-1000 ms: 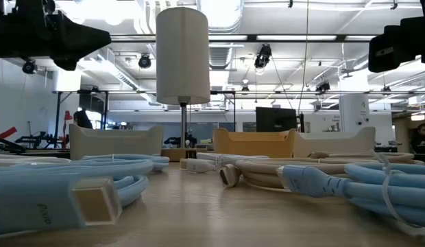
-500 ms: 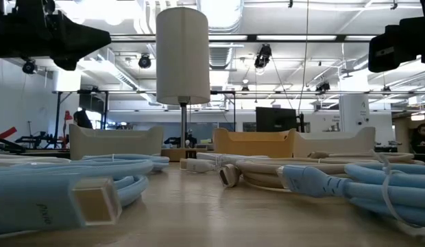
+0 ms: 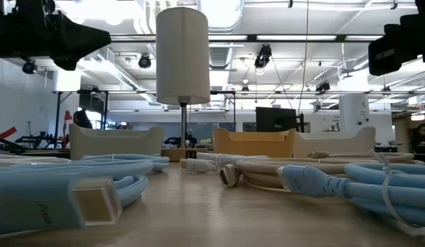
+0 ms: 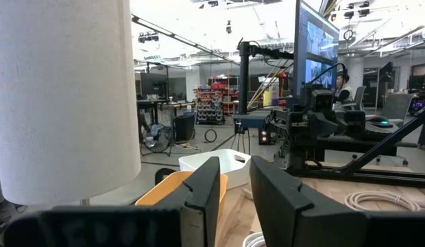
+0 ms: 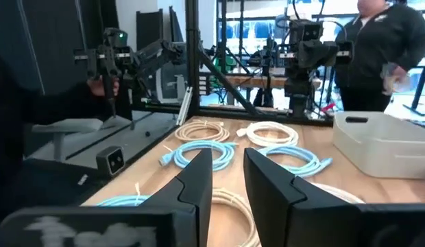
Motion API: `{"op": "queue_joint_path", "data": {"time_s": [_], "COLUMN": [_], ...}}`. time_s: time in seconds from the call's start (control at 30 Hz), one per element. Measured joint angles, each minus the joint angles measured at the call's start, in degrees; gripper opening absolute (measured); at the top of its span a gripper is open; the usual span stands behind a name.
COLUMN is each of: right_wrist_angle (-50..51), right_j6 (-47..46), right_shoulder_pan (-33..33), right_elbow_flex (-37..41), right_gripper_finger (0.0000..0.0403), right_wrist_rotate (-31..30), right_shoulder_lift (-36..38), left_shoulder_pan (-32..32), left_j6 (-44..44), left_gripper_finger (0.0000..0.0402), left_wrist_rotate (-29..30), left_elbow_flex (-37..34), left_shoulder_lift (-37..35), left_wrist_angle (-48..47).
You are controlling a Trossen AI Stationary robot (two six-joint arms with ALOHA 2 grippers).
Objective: Sort HDMI cables
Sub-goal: Put the brown HDMI cable into the white bin
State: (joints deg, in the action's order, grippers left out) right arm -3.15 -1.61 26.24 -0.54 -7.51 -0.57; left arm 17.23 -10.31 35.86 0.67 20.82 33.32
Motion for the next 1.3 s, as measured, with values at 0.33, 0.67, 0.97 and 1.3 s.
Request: {"op": "queue_joint_path", "data": {"time_s": [0.33, 0.67, 0.97, 1.3], "right_wrist_angle": [-12.48, -15.22, -19.15, -23.61], "right_j6": [10.11, 6.18, 4.38, 10.46], "right_shoulder_pan": [0.00, 0.00, -0.04, 0.00], "right_elbow_flex": [0.00, -0.01, 0.00, -0.83], "right_gripper_finger": [0.0080, 0.0068, 0.0097, 0.0138], "right_wrist_rotate": [0.02, -1.93, -16.96, -17.14], "right_shoulder_lift": [0.04, -0.01, -0.29, -0.34], "left_shoulder_pan": [-0.02, 0.00, 0.00, 0.00], "left_j6": [0.00, 2.33, 3.61, -7.06], "left_gripper_finger": [0.0090, 0.0090, 0.0090, 0.0090], "left_wrist_rotate": [0.02, -0.41, -5.43, 1.18], "left_elbow_flex": [0.00, 0.00, 0.27, 8.40], "left_shoulder_lift": [0.00, 0.09, 0.15, 0.83], "left_wrist_angle": [0.02, -0.11, -0.31, -0.42]}}
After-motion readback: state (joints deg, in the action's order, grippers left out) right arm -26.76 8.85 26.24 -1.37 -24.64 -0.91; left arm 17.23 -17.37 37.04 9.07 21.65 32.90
